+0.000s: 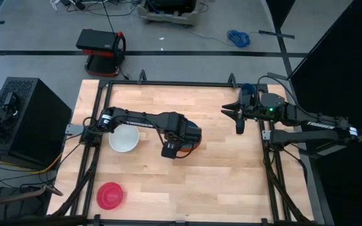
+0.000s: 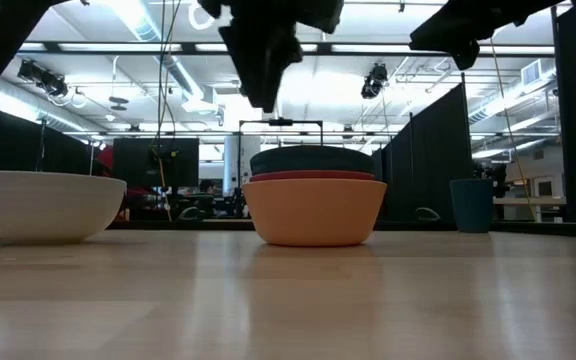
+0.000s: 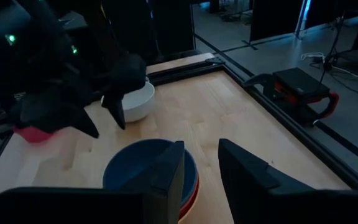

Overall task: Nest bowls inside each other
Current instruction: Stack the white bowl on top of the blue bowl

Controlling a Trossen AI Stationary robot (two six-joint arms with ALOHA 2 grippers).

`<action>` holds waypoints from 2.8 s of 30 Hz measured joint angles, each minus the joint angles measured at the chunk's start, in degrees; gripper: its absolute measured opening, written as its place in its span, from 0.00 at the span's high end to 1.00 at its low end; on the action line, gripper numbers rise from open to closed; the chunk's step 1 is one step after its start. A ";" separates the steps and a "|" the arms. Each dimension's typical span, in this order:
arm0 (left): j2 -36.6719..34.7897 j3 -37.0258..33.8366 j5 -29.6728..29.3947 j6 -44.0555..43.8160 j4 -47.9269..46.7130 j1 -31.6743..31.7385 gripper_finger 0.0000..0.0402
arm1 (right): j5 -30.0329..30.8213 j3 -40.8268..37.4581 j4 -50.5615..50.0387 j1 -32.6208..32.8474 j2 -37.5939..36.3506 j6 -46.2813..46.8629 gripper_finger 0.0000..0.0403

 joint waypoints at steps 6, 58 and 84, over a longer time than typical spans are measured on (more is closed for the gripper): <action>-4.59 -5.59 -0.23 -4.19 -0.58 -0.95 0.48 | -0.16 0.00 -1.33 0.49 0.00 -0.24 0.78; -49.10 -77.85 8.05 -47.03 35.37 -2.09 0.50 | -0.21 0.00 -2.37 1.29 0.02 -1.50 0.78; -46.02 -57.24 0.57 -26.42 36.00 -2.08 1.00 | -0.22 0.00 -2.40 1.30 0.02 -0.84 0.78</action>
